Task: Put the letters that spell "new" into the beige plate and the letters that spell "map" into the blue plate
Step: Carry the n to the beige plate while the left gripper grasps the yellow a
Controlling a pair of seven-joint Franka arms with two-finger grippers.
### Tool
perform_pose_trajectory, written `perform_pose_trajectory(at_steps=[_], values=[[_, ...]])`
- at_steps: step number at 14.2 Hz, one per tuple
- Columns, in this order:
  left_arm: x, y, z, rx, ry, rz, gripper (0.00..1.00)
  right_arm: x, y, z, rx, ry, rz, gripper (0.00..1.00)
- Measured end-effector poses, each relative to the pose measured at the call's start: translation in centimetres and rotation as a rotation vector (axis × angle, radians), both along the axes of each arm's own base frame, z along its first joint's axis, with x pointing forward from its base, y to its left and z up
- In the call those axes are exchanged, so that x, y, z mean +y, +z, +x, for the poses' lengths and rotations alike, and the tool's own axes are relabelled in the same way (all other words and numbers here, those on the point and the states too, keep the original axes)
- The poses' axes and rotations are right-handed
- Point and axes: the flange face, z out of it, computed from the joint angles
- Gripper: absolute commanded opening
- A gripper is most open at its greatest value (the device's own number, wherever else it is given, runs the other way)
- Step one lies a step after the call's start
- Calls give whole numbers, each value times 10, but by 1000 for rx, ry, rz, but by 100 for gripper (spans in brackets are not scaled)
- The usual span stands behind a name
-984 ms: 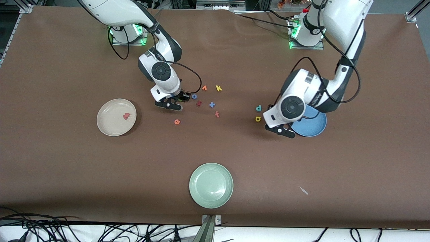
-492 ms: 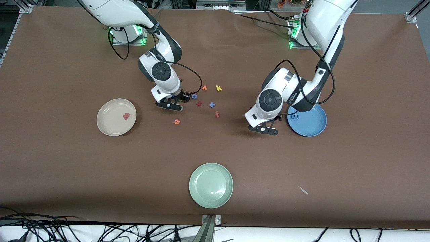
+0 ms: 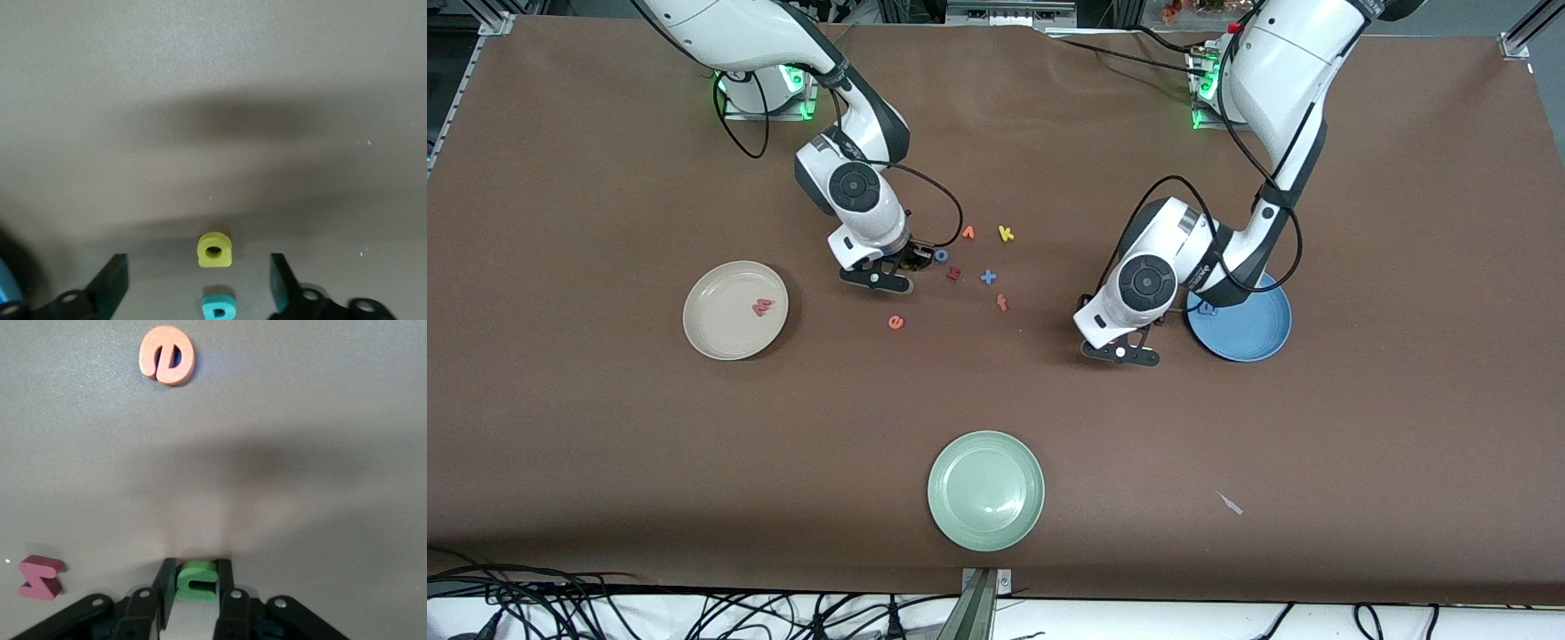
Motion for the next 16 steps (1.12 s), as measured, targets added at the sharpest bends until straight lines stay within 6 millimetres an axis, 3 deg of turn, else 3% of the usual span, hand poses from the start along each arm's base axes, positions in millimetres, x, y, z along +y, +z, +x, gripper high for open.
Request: perform_pose_trajectory(at_steps=[4, 5, 8, 10, 13, 16], values=[[-11, -16, -6, -8, 45, 4, 80, 0, 0, 1, 2, 18, -1, 21], [-13, -19, -7, -9, 54, 5, 74, 0, 1, 2, 11, 32, -10, 21], [-19, -24, -14, -1, 59, 13, 68, -1, 13, 17, 46, 76, -47, 21], [-20, -26, -18, 5, 56, 17, 63, -12, 22, 32, 66, 131, -73, 21], [-19, -27, -19, 9, 55, 20, 43, -50, 31, 56, 95, 245, -107, 21], [-20, -26, -19, 7, 55, 19, 6, -99, 43, 81, 104, 375, -120, 21]])
